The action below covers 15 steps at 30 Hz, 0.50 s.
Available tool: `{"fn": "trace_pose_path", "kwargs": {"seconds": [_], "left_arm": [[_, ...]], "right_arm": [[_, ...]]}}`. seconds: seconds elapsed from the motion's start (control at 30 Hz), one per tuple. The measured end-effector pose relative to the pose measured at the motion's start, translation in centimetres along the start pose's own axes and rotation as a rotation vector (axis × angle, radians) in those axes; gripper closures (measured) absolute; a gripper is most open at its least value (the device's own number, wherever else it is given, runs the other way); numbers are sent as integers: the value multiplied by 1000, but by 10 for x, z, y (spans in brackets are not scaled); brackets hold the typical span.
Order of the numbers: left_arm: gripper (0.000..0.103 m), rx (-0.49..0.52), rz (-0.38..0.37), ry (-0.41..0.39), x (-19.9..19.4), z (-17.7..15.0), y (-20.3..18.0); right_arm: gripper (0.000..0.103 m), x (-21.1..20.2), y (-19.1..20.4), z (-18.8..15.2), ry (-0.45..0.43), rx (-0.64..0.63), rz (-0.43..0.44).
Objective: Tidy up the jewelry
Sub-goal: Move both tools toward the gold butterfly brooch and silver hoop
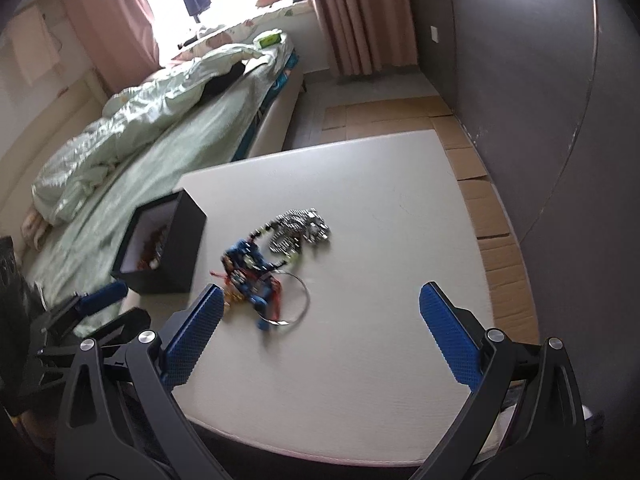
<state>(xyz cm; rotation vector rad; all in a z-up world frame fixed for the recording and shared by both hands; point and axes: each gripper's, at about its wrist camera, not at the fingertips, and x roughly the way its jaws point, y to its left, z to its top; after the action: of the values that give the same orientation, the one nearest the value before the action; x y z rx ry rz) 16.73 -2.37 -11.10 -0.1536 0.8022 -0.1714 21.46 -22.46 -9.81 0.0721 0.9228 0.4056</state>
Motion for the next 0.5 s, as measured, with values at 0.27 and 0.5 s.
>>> {"fn": "trace_pose_path", "kwargs": {"seconds": [0.27, 0.5], "left_arm": [[35, 9, 9, 58, 32, -14, 5], [42, -9, 6, 112, 62, -20, 12]], "right_arm": [[8, 13, -10, -6, 44, -39, 19], [8, 30, -15, -6, 88, -41, 53]]}}
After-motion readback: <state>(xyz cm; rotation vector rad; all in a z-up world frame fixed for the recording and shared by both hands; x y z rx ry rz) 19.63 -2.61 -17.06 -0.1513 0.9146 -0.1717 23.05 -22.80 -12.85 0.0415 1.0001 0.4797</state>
